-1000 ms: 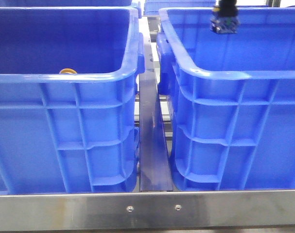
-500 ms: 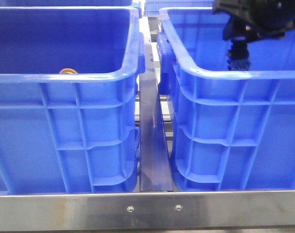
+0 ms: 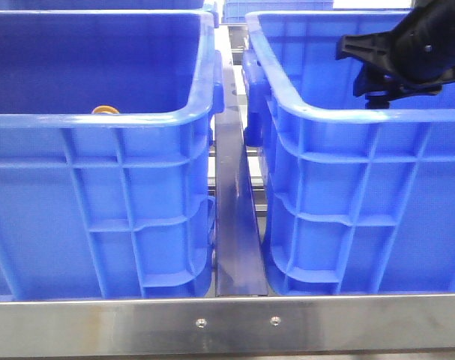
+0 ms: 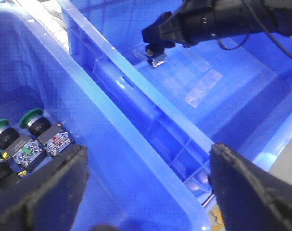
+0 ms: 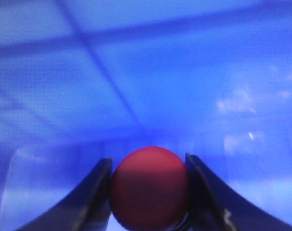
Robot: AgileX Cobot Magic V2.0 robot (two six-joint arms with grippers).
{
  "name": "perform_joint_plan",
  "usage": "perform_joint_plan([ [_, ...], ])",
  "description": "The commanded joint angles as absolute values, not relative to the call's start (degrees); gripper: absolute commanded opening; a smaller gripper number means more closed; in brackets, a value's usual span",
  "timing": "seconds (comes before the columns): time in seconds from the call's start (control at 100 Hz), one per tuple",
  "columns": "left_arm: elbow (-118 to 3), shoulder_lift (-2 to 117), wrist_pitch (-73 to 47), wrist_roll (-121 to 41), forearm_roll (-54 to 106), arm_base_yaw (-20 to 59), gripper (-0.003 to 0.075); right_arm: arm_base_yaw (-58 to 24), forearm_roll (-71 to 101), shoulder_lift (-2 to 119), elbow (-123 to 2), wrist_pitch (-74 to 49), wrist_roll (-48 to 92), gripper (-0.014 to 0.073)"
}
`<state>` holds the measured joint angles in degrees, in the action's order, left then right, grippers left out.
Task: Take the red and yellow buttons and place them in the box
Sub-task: 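Open the right gripper to set the red button down, then raise it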
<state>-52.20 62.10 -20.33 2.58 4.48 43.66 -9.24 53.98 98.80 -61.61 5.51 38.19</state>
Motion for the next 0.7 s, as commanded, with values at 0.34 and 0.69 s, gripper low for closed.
perform_joint_plan([
  [0.34, -53.8, 60.8, -16.1, 2.7, 4.6, 44.0, 0.0501, -8.3, 54.1, 101.8, -67.9, 6.1, 38.4, 0.026],
  [0.69, -53.8, 60.8, -16.1, 2.7, 4.6, 44.0, 0.0501, -6.8, 54.1, 101.8, -67.9, 3.0, 38.4, 0.0593],
])
